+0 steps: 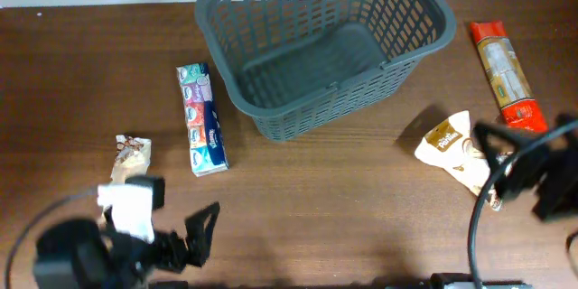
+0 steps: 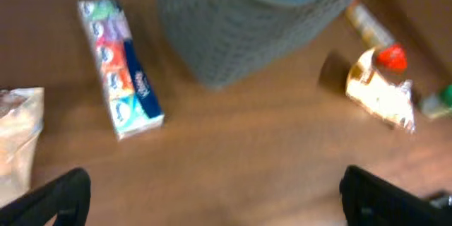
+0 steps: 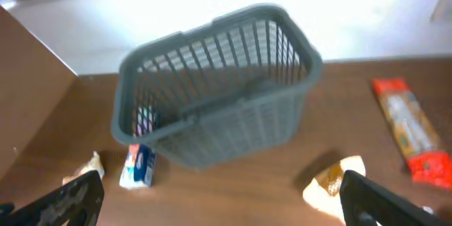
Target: Pack container
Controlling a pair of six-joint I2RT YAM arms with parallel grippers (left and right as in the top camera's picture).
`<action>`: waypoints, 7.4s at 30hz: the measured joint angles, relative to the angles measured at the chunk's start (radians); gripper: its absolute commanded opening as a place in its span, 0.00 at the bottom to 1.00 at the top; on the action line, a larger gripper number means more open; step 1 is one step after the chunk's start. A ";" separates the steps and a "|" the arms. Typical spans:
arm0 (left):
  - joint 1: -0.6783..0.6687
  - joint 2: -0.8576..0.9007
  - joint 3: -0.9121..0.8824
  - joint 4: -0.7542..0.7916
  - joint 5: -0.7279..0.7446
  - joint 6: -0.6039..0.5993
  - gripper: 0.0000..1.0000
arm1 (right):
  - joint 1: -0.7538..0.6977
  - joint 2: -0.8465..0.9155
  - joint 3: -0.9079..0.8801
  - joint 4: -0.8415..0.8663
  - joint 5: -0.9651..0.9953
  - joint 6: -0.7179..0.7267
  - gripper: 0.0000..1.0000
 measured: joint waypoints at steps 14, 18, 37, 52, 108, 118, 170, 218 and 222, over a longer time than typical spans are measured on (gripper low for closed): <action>-0.347 0.287 0.225 0.045 0.158 0.138 0.99 | 0.011 0.320 0.257 -0.002 -0.212 -0.012 0.99; -0.593 0.306 0.232 0.073 0.034 0.089 1.00 | 0.011 0.325 0.270 -0.009 -0.151 -0.011 0.99; -1.301 0.786 0.351 -0.107 -0.803 -0.525 0.99 | 0.011 0.413 0.267 0.003 0.010 -0.012 0.99; -1.301 0.924 0.353 -0.108 -0.817 -0.546 1.00 | 0.122 0.704 0.267 0.168 0.017 -0.095 0.99; -1.091 1.029 0.353 0.114 -0.828 -0.592 0.02 | 0.187 0.996 0.122 0.080 0.388 -0.007 0.04; -0.990 1.030 0.353 0.137 -0.827 -0.524 0.02 | 0.187 0.996 0.122 0.061 0.388 -0.007 0.04; -0.632 1.030 0.419 0.194 -0.857 -0.354 0.02 | 0.271 0.996 0.122 -0.010 0.383 -0.006 0.04; -0.612 0.559 0.629 0.033 -0.982 -0.295 0.48 | 0.280 0.417 0.237 -0.010 0.620 0.112 0.17; -0.591 0.470 0.639 -0.050 -1.074 -0.309 0.99 | 0.234 0.351 0.220 -0.010 0.674 0.155 0.97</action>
